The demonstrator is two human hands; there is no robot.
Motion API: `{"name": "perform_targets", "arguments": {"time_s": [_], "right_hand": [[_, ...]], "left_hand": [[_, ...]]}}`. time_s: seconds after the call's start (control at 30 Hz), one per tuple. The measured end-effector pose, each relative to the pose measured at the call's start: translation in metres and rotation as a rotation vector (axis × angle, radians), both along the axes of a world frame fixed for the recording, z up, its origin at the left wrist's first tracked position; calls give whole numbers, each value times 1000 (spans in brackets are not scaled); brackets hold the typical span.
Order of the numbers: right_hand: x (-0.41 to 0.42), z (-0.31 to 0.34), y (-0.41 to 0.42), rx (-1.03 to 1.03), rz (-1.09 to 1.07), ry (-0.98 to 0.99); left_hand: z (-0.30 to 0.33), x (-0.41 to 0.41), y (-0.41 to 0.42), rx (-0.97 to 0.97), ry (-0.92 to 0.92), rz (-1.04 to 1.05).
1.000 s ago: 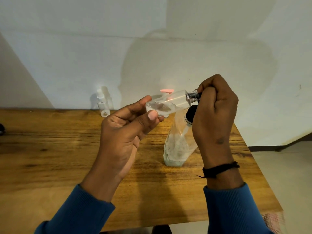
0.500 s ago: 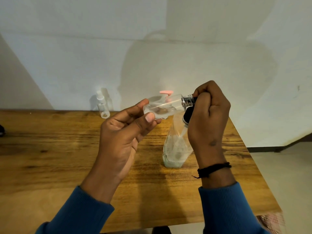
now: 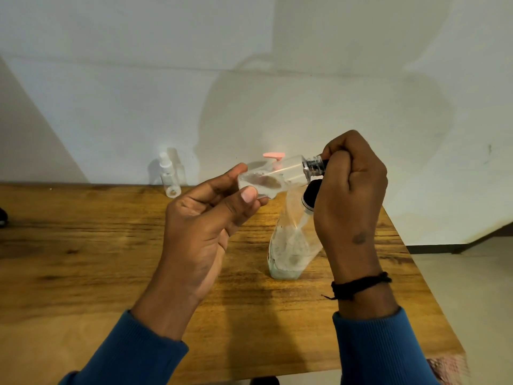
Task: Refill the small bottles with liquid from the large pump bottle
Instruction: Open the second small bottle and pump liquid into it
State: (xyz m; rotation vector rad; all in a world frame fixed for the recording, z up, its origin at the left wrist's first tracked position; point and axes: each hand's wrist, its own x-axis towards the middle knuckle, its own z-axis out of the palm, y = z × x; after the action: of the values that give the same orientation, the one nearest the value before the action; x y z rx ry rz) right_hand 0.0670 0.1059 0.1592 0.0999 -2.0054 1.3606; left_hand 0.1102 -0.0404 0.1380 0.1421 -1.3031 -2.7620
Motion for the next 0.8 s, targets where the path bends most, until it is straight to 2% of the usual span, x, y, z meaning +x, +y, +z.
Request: {"name": "perform_targets", "arguments": {"time_s": [0.23,0.7,0.8], "right_hand": [[0,-5,-2,-41,22,-31],[-1,-2,1,42,-17,-2],[-1,-5,-1,6,-5,-21]], "left_hand": [[-2,0,1,8,-24,20],[-1,0,1,18,-22,10],[-2,0,2,15,-23,19]]}}
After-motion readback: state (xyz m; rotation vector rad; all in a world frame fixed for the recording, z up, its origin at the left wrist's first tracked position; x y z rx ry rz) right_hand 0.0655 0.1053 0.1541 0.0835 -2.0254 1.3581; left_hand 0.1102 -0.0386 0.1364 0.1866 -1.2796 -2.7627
